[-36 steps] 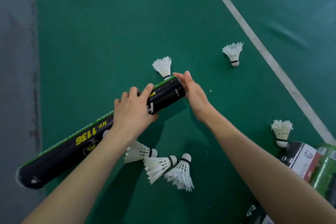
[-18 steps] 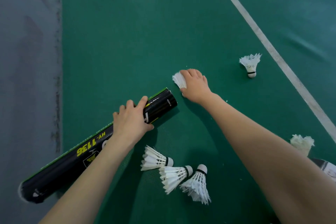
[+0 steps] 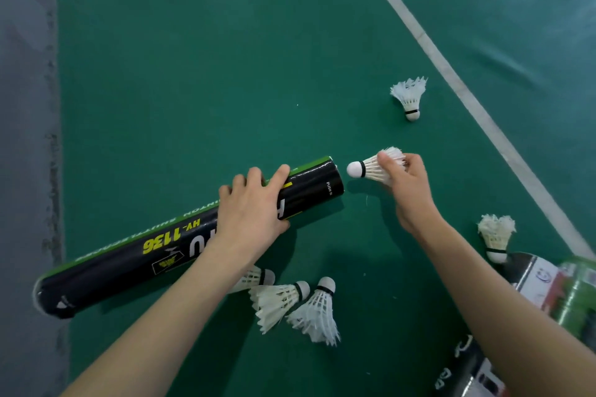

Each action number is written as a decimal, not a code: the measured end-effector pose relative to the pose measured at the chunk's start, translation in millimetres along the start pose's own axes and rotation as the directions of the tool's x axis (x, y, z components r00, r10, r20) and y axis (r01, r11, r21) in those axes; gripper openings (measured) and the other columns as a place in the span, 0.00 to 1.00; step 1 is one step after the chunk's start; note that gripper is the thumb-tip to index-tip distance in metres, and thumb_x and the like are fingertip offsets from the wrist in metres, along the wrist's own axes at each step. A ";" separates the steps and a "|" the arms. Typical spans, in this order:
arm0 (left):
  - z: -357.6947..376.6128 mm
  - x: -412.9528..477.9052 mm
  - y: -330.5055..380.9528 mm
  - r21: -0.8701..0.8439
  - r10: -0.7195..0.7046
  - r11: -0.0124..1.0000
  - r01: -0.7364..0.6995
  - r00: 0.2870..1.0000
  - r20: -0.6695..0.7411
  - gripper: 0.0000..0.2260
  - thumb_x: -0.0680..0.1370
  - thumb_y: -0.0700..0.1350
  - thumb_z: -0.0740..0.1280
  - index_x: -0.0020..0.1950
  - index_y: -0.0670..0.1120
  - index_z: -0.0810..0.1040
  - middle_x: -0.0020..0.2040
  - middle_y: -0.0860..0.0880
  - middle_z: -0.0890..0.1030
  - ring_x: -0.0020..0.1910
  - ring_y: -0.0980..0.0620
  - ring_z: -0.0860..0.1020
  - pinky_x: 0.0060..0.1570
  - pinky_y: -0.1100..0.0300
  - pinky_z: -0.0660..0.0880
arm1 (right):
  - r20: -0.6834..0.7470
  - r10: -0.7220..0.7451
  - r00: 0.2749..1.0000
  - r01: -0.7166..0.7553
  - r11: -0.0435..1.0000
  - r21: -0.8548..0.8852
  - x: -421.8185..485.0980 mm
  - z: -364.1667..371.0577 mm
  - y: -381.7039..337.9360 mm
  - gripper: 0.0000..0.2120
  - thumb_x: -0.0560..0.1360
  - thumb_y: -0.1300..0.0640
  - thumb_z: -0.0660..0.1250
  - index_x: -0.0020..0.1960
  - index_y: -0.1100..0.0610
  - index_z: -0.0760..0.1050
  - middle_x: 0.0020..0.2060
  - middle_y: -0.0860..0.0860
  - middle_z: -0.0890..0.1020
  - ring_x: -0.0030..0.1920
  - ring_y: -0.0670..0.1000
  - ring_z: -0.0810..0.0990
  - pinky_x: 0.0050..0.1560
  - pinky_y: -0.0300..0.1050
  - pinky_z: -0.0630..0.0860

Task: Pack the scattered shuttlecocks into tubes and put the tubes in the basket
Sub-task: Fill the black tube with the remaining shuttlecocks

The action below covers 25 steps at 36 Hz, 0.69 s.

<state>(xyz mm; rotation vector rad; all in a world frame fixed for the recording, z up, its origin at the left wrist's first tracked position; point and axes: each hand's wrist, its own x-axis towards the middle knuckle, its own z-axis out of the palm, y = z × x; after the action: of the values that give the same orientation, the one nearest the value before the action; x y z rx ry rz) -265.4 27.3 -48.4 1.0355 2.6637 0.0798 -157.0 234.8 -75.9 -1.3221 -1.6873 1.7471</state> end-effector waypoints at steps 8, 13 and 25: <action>3.7 -5.6 24.3 -0.026 0.066 0.997 -0.067 0.997 -0.037 0.37 0.71 0.58 0.71 0.74 0.58 0.53 0.60 0.48 0.69 0.58 0.45 0.69 0.58 0.51 0.66 | 0.159 -0.167 0.973 0.170 0.985 -0.005 -23.3 -6.9 -12.1 0.13 0.80 0.55 0.61 0.64 0.44 0.68 0.57 0.51 0.79 0.56 0.50 0.78 0.65 0.51 0.73; 1.4 -10.1 27.9 -0.048 0.086 0.995 -0.090 0.994 -0.066 0.37 0.71 0.59 0.70 0.74 0.58 0.54 0.60 0.48 0.69 0.58 0.45 0.70 0.57 0.51 0.66 | 0.289 -0.184 0.939 0.193 0.981 -0.002 -45.5 1.2 -14.3 0.14 0.83 0.51 0.53 0.67 0.44 0.68 0.64 0.48 0.75 0.63 0.44 0.75 0.70 0.46 0.67; -3.8 -17.8 28.1 0.013 0.137 0.991 -0.137 0.987 -0.083 0.36 0.72 0.57 0.71 0.75 0.57 0.56 0.61 0.48 0.69 0.60 0.45 0.69 0.58 0.50 0.64 | 0.464 -0.098 0.880 0.078 0.995 0.063 -66.3 11.2 5.6 0.23 0.70 0.26 0.47 0.64 0.25 0.60 0.73 0.40 0.63 0.73 0.40 0.59 0.77 0.49 0.50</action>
<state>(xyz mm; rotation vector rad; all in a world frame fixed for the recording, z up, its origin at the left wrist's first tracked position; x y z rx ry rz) -235.6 36.5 -36.2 1.2432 2.6653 0.1441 -131.7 174.6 -59.0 -0.8243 -1.9022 2.1561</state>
